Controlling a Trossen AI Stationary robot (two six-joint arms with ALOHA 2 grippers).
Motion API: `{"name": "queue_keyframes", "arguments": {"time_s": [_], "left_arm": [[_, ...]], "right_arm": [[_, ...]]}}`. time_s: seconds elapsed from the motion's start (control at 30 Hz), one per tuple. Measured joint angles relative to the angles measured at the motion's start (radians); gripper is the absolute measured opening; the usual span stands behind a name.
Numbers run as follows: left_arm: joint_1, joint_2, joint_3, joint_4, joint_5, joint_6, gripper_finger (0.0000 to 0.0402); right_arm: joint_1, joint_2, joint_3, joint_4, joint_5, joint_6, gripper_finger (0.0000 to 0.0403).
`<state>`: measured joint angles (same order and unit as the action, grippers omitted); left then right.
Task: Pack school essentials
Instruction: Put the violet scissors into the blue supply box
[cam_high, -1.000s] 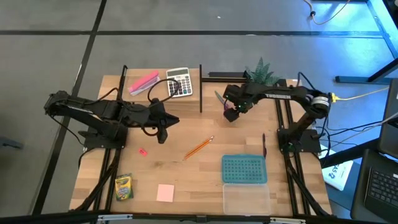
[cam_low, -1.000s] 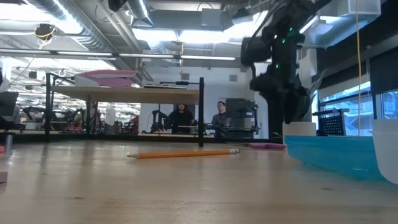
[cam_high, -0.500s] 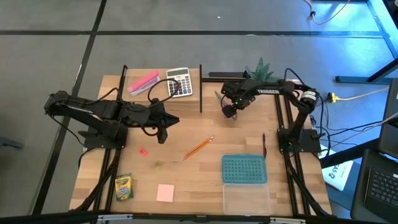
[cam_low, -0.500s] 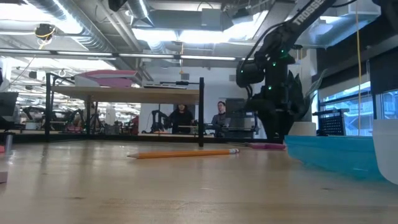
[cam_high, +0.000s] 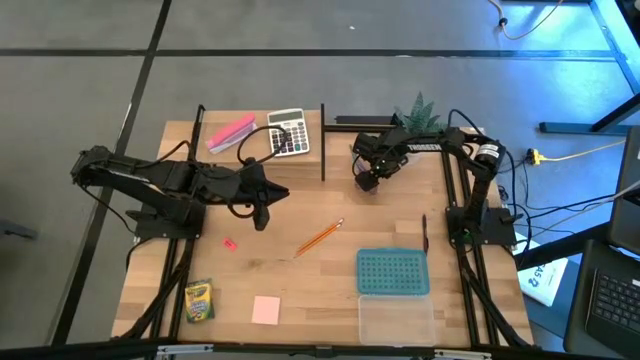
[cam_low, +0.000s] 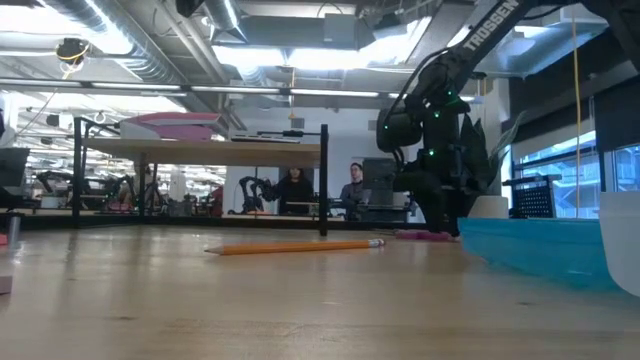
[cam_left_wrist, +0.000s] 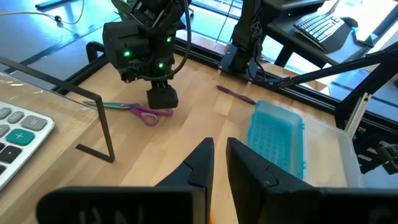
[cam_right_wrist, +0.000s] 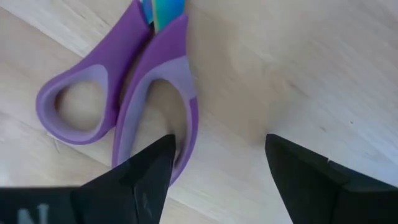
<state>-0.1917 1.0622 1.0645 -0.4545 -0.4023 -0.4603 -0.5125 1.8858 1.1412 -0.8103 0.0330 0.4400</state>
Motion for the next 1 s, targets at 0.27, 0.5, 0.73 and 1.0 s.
{"name": "queue_keyframes", "arguments": {"time_s": [0.27, 0.5, 0.73, 1.0], "left_arm": [[0.0, 0.0, 0.0, 0.0, 0.0, 0.0, 0.0037], [0.0, 0.0, 0.0, 0.0, 0.0, 0.0, 0.0037], [0.0, 0.0, 0.0, 0.0, 0.0, 0.0, 0.0037], [0.0, 0.0, 0.0, 0.0, 0.0, 0.0, 0.0037]], "right_arm": [[0.001, 0.001, 0.0, 0.009, -0.006, 0.003, 0.0189], [0.002, 0.002, -0.001, 0.022, -0.009, 0.024, 0.0123], [0.002, 0.002, -0.001, 0.03, -0.004, 0.026, 0.0083], [0.004, 0.003, -0.001, 0.035, 0.003, 0.025, 0.0038]]}}
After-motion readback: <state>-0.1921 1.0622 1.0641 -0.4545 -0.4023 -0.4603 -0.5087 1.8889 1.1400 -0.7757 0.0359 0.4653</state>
